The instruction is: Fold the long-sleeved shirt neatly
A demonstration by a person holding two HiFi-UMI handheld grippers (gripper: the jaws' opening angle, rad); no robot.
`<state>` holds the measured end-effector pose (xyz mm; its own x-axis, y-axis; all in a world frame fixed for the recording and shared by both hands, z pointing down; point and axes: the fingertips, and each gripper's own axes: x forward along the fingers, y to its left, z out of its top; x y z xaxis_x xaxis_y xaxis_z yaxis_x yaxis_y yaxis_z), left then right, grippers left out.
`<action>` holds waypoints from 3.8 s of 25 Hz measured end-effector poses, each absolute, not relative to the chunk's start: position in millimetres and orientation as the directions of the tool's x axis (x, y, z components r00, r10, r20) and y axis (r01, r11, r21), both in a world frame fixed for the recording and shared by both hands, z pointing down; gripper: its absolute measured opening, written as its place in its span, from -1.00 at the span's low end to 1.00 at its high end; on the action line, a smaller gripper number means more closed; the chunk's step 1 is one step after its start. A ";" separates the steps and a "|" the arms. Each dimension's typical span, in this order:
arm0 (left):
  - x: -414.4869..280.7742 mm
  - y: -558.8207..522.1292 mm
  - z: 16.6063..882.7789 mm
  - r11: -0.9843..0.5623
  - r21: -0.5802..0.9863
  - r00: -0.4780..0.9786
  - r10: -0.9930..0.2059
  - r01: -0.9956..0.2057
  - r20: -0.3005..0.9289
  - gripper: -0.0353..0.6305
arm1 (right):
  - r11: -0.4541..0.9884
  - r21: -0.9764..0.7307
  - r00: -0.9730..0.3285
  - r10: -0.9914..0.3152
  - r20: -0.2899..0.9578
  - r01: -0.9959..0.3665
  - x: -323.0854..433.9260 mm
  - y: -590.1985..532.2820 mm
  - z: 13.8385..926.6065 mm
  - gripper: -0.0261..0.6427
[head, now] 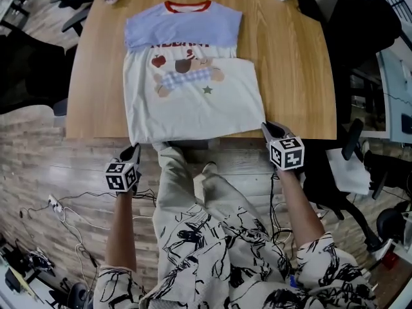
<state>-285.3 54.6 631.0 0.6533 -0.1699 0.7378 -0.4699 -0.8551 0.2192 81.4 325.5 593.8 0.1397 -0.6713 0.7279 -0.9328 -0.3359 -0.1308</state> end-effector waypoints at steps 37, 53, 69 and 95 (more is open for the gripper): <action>-254.6 -58.1 393.5 -0.944 0.290 0.885 -0.003 -0.156 0.466 -0.82 | -0.524 -0.223 0.400 -0.810 0.429 -0.822 52.8 278.9 397.4 -0.80; -99.8 -205.0 361.6 -0.888 0.336 0.909 -0.180 -0.315 0.375 -0.83 | -0.407 -0.291 0.315 -0.895 0.316 -0.866 238.4 128.6 357.1 -0.81; 7.6 -328.5 454.0 -0.882 0.326 0.825 -0.114 -0.340 0.554 -0.82 | -0.474 -0.268 0.297 -0.810 0.505 -0.839 343.2 9.0 448.6 -0.80; 50.6 -382.2 595.0 -0.893 0.353 0.730 0.041 -0.280 0.682 -0.47 | -0.541 -0.259 0.208 -0.655 0.727 -0.800 397.4 -33.7 598.7 -0.70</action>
<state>50.6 -382.2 595.0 0.7303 0.0405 0.6819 -0.2796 -0.8931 0.3525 397.4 -33.7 598.7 0.2079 -0.6548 0.7266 -0.8003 -0.5410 -0.2586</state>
